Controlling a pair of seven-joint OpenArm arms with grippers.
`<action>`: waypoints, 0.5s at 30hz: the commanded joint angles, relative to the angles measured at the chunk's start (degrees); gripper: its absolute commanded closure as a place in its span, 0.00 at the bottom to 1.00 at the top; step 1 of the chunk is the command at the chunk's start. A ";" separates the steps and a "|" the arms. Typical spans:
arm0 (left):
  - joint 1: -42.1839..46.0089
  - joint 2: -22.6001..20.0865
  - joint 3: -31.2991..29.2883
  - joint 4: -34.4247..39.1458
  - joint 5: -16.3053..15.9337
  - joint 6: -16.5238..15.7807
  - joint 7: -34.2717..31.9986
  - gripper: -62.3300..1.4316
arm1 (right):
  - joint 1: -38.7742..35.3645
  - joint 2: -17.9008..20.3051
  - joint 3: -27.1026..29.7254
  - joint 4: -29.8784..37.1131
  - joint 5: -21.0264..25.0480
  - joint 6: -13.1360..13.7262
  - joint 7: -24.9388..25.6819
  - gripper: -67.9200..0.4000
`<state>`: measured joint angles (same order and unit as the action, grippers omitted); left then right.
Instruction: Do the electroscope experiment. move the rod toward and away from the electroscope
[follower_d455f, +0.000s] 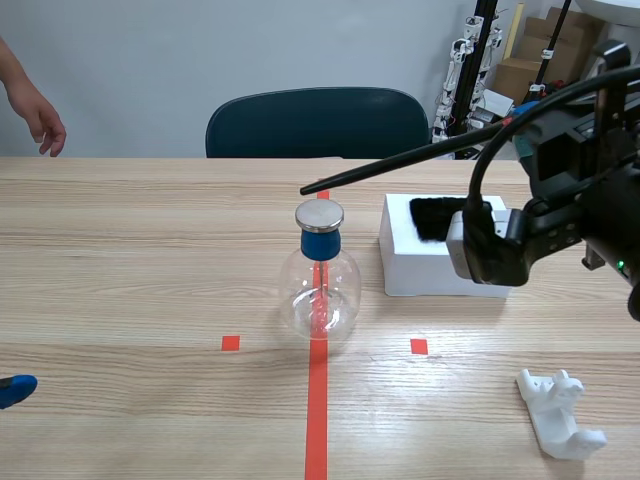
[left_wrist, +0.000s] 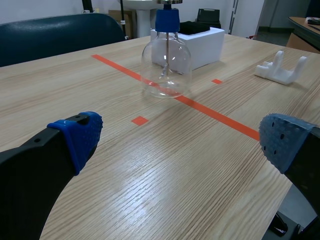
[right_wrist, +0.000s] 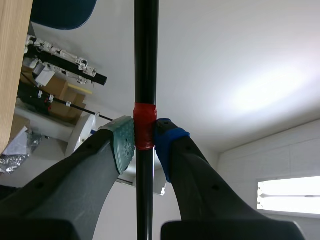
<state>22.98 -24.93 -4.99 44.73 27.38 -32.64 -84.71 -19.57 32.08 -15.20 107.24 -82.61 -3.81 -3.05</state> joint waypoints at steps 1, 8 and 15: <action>-0.13 -0.35 -0.22 0.87 -0.74 -0.04 -1.20 0.00 | 0.87 0.44 0.50 -0.33 -1.03 -0.83 -0.87 0.96; -0.13 -0.35 -0.22 0.87 -0.74 -0.04 -1.20 0.00 | 0.87 0.44 0.48 -1.31 -1.09 -0.85 -0.70 0.96; -0.13 -0.35 -0.22 0.87 -0.74 -0.04 -1.20 0.00 | 0.98 0.42 0.48 -1.25 -0.44 -2.05 -0.68 0.96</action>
<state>22.98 -24.95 -4.99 44.73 27.38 -32.64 -84.71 -19.57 32.08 -15.18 105.03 -83.15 -4.45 -3.09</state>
